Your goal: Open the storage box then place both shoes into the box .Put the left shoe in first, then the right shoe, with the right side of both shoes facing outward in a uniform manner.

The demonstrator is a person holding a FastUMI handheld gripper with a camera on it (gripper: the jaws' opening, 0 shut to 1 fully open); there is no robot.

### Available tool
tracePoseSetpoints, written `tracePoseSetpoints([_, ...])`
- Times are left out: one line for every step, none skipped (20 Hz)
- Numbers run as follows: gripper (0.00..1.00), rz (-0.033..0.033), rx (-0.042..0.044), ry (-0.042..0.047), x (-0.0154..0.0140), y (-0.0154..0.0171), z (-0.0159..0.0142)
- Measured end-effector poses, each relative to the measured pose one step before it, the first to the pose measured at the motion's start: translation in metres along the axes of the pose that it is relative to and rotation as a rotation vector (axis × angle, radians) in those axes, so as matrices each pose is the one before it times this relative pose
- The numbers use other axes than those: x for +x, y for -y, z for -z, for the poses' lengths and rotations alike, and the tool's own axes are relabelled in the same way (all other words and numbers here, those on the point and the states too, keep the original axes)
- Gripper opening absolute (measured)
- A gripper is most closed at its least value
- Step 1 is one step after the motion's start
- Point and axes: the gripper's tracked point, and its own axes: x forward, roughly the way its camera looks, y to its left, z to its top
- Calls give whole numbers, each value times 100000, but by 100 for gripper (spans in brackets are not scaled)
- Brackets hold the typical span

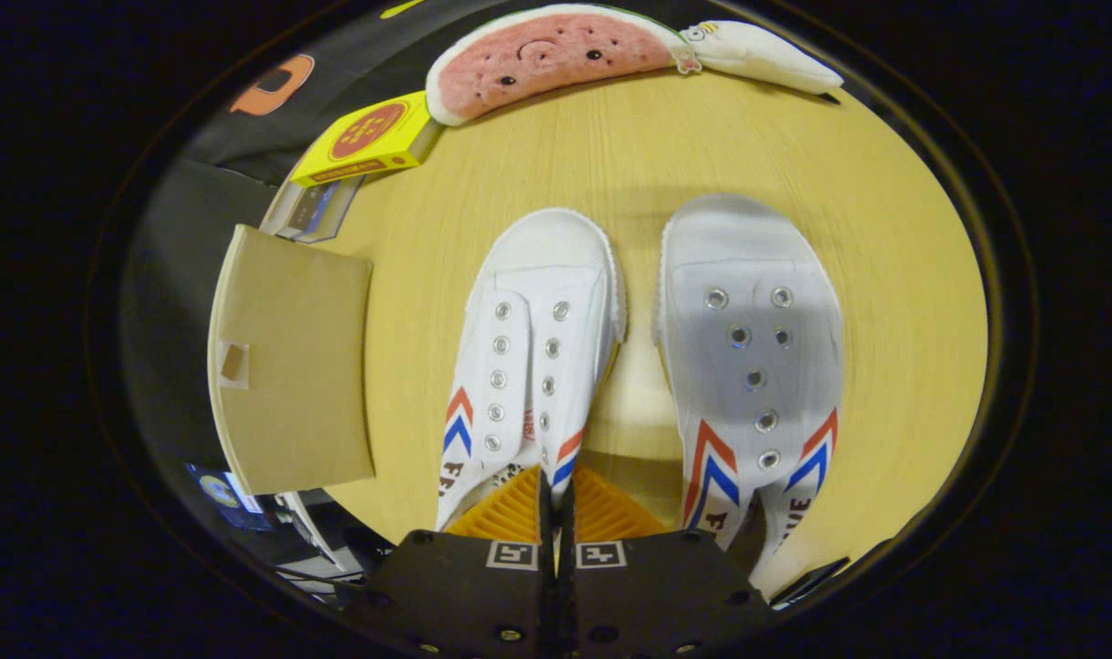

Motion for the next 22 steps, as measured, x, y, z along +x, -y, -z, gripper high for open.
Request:
tracePoseSetpoints([0,-1327,-195,146,-511,-252,-2])
tracePoseSetpoints([0,-641,-546,264,-622,-232,87])
tracePoseSetpoints([0,-324,-736,468,-635,-256,0])
tracePoseSetpoints([0,-229,-961,1196,-936,-372,-65])
tracePoseSetpoints([0,-538,-1257,1606,-985,-619,-213])
tracePoseSetpoints([0,-1294,-1387,1675,-974,-917,-289])
tracePoseSetpoints([0,-1186,-1000,1208,-745,-812,-137])
tracePoseSetpoints([0,-1549,-1775,1322,-1125,-1407,-328])
tracePoseSetpoints([0,-904,-2173,798,-842,-1211,-212])
tracePoseSetpoints([0,-566,-3275,1414,-946,-1543,-245])
tracePoseSetpoints([0,-837,-3121,701,-743,-1368,-205])
tracePoseSetpoints([0,-1410,-3386,618,-691,-2051,-160])
tracePoseSetpoints([0,-1577,-2117,104,-581,-1957,-215])
tracePoseSetpoints([0,-1828,-2074,-12,-382,-1988,-221])
tracePoseSetpoints([0,-1290,-2036,-80,-211,-1888,-239])
tracePoseSetpoints([0,-878,-1870,216,-146,-1713,-246])
tracePoseSetpoints([0,-824,-2677,337,114,-1981,-343])
tracePoseSetpoints([0,-874,-1648,1065,284,-1617,-487])
tracePoseSetpoints([0,-678,-460,1179,396,-1600,-544])
tracePoseSetpoints([0,-648,10,291,511,-1381,-329])
tracePoseSetpoints([0,-346,417,-115,613,-1275,-329])
tracePoseSetpoints([0,152,786,-500,877,-1006,-308])
